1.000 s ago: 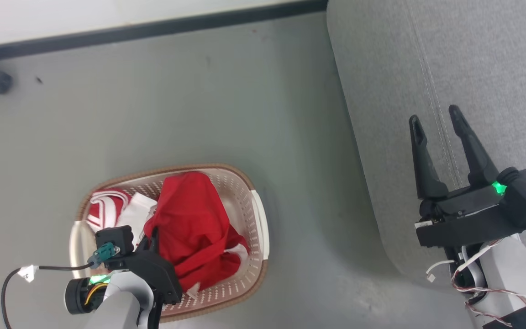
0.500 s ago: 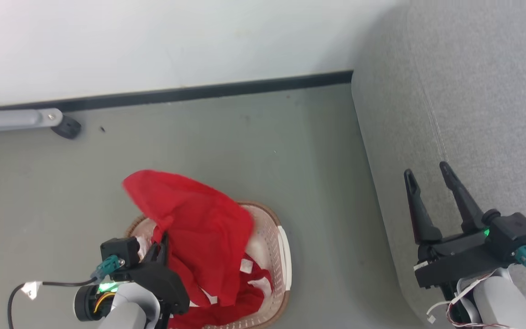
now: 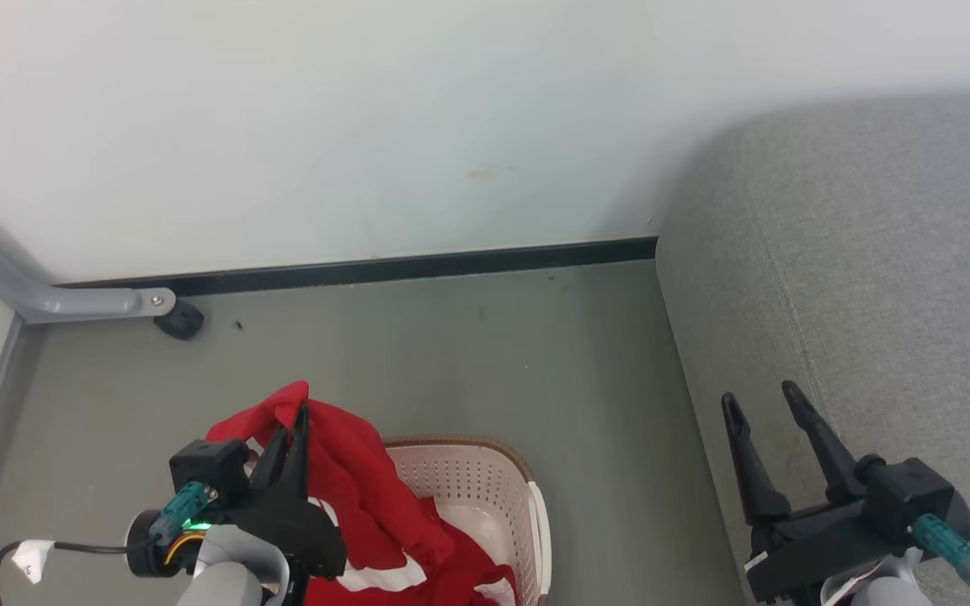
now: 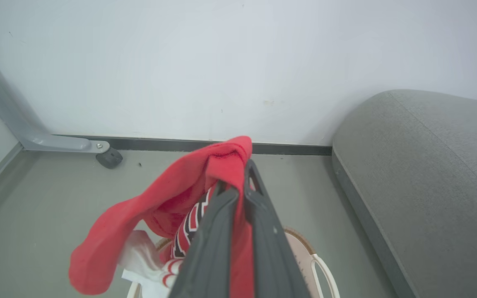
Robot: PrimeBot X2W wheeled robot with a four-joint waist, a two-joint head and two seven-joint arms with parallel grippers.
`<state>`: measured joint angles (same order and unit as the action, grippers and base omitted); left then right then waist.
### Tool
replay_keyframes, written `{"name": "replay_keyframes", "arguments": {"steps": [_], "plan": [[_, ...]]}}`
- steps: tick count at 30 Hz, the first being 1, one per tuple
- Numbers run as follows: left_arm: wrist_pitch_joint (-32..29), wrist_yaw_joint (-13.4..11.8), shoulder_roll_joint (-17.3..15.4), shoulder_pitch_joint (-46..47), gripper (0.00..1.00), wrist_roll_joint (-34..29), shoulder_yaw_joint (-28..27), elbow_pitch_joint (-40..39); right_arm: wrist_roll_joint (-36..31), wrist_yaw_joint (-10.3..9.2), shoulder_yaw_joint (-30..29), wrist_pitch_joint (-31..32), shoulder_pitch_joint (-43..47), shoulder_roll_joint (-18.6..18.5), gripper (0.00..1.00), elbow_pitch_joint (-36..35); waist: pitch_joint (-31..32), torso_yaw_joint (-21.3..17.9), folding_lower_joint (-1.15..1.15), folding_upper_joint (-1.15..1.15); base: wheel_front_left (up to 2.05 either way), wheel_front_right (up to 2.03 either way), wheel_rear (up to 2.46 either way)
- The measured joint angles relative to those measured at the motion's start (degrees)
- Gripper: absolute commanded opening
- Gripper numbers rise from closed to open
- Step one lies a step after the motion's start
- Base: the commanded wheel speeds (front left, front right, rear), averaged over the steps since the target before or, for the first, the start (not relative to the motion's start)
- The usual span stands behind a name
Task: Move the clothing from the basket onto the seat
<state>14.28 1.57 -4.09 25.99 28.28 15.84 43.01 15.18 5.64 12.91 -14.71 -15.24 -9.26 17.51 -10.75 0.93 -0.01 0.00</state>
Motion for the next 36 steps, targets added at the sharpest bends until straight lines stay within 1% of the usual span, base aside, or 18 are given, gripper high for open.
{"name": "replay_keyframes", "arguments": {"steps": [4,8,18,26,36], "plan": [[0.0,0.1,0.0,-1.7,0.0,-0.8,0.1,-5.4,0.0,0.11,0.9,0.0,1.8,0.7,1.0,0.3,2.5,0.1,0.0,0.0,0.0,0.0,0.0],[0.0,1.1,0.0,-4.2,0.0,-1.5,0.9,-12.4,0.0,0.16,1.8,0.0,3.5,1.3,1.0,0.5,5.4,0.0,0.0,0.0,0.0,0.0,0.0],[0.0,2.5,-0.1,-8.7,0.0,-3.3,3.6,-24.7,0.0,0.42,4.2,0.0,7.3,2.0,1.0,-1.2,9.5,-1.2,0.0,0.0,0.0,0.0,0.0],[0.0,2.5,-0.2,-11.2,0.0,-3.6,5.5,-31.3,0.0,0.43,6.0,0.0,9.2,2.4,1.0,-3.5,10.3,-2.2,0.01,0.01,0.0,0.0,0.0],[-2.4,2.5,-0.5,-11.5,0.0,-3.7,6.8,-35.3,0.0,0.92,9.4,0.6,9.4,2.6,1.0,-4.7,10.1,-2.4,0.01,0.01,0.0,0.0,0.0]]}}
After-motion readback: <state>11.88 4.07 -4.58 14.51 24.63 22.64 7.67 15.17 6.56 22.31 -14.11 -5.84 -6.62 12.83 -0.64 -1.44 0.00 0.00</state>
